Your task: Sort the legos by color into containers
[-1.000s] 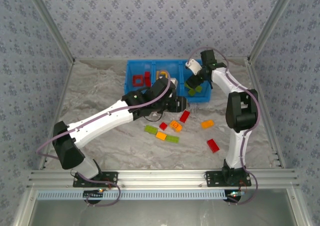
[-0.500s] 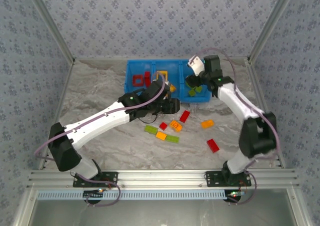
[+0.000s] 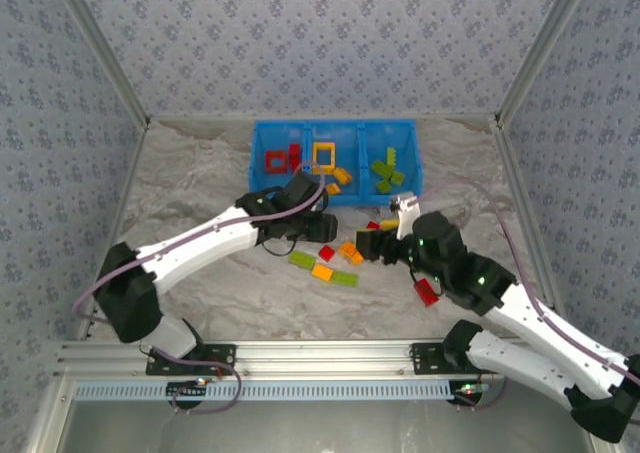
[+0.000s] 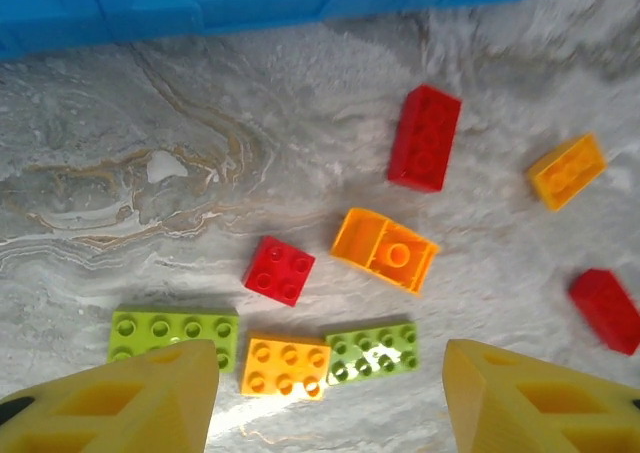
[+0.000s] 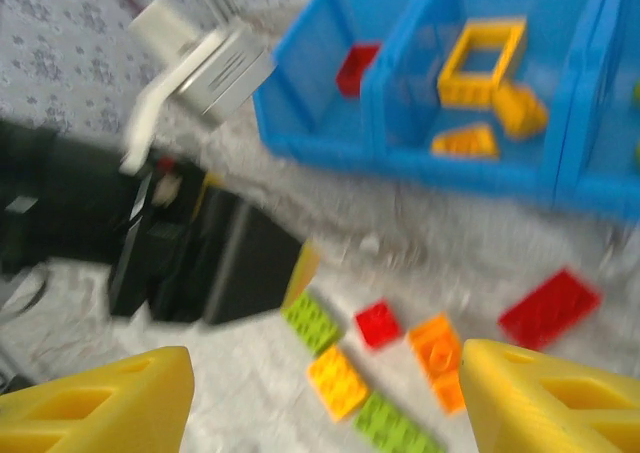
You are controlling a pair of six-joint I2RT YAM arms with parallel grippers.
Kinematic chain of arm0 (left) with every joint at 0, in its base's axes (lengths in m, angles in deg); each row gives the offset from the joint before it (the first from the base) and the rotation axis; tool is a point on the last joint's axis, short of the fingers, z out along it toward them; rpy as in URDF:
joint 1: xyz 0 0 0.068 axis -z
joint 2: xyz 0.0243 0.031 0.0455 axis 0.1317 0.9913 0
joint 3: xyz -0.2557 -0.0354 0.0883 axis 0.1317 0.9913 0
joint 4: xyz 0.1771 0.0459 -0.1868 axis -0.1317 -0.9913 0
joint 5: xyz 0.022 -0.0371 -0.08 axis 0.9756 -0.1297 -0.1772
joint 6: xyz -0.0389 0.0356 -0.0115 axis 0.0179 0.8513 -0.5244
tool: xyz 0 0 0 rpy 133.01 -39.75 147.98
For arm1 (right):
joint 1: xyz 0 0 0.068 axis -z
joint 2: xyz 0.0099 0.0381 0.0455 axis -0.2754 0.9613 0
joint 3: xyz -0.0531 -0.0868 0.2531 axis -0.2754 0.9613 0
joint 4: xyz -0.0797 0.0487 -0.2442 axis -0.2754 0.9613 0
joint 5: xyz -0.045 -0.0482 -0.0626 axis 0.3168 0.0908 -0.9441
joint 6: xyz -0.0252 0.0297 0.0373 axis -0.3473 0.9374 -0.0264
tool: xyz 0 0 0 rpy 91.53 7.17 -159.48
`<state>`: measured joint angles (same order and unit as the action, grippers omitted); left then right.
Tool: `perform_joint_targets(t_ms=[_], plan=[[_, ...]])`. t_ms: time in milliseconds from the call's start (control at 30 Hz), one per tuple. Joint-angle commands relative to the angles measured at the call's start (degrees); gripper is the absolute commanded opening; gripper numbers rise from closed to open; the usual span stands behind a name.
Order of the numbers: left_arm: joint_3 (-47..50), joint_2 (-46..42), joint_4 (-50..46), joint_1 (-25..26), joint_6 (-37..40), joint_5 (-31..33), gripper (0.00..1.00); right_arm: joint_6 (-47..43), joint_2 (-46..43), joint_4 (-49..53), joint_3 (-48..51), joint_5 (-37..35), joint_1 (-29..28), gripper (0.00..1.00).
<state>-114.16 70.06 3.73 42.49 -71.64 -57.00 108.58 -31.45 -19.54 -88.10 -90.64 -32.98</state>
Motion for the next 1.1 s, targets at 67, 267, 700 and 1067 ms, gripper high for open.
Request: perform_joint_targets(t_ms=[67, 267, 700, 1067], plan=[[-5.3, 9.2, -3.6, -0.7, 14.1, -4.1, 0.61, 18.7, -3.2, 10.5, 2.7, -7.9, -7.7, 0.72], [-8.6, 16.4, -4.7, -0.7, 18.5, -3.5, 0.54, 24.9, -3.2, 13.4, 3.7, -13.3, -16.0, 0.69], [-8.5, 22.3, -6.0, 1.0, 20.7, -1.7, 0.56, 27.0, -3.2, 14.5, 4.1, -16.7, -18.9, 0.69], [-6.9, 25.6, -4.3, 1.5, 19.3, -0.1, 0.49, 26.3, -3.1, 14.2, 3.7, -16.7, -19.0, 0.68]])
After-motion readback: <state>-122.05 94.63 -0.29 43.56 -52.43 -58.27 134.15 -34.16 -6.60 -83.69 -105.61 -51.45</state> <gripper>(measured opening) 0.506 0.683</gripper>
